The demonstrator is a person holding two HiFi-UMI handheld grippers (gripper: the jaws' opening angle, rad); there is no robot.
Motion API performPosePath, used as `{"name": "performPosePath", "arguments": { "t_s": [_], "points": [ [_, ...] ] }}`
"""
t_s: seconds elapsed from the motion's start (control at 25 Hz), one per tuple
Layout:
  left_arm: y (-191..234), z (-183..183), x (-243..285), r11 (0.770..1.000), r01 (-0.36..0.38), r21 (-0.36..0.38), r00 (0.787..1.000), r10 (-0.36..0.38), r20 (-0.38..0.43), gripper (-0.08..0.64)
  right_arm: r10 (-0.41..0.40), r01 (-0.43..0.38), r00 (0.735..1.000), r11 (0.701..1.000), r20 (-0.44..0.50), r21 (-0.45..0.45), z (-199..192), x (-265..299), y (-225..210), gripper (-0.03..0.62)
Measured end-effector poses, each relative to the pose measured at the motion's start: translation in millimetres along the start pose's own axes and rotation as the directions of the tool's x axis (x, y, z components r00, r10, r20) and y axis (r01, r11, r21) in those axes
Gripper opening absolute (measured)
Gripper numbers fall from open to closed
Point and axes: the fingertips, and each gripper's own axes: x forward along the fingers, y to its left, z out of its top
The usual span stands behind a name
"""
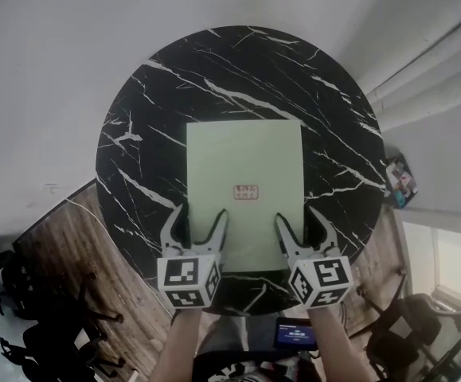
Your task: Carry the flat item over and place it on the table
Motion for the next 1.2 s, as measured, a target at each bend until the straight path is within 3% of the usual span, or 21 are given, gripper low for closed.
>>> {"name": "performPosePath", "arguments": {
  "t_s": [0.12,0.28,0.4,0.52,0.6,0.84,1.2],
  "points": [
    [3,1,-2,1.000,-0.013,0.001,1.000,0.013,0.000,0.319,-0.011,0.011,1.000,0.999,-0.003,-0.031,2,-2,1,0.230],
    [10,5,-12,0.999,-0.045,0.025,0.999,0.045,0.004,0.216,-0.020,0.022,0.999,0.998,0.038,-0.058,12,-11,6,0.230],
    [4,13,-19,0.998,-0.031,0.048,0.999,0.029,0.030,0.180,-0.015,0.019,0.998,0.997,0.058,-0.073,20,-17,11,0.230],
    [-3,23,-29,0.998,-0.010,0.066,0.998,0.006,0.066,0.065,-0.006,0.011,0.998,0.997,0.070,-0.078,24,-24,19,0.229],
    [-7,28,-35,0.997,-0.004,0.078,0.997,-0.003,0.083,0.035,-0.001,0.007,0.997,0.997,0.077,-0.078,26,-29,24,0.209],
    [-17,36,-56,0.994,0.014,0.111,0.994,-0.026,0.106,0.014,0.004,0.007,0.993,0.996,0.121,-0.093,35,-52,42,0.060],
    [-21,53,-110,0.995,0.034,0.090,0.982,-0.050,0.183,0.012,0.013,0.008,0.982,0.994,0.186,-0.111,48,-91,76,0.038]
  ]
}}
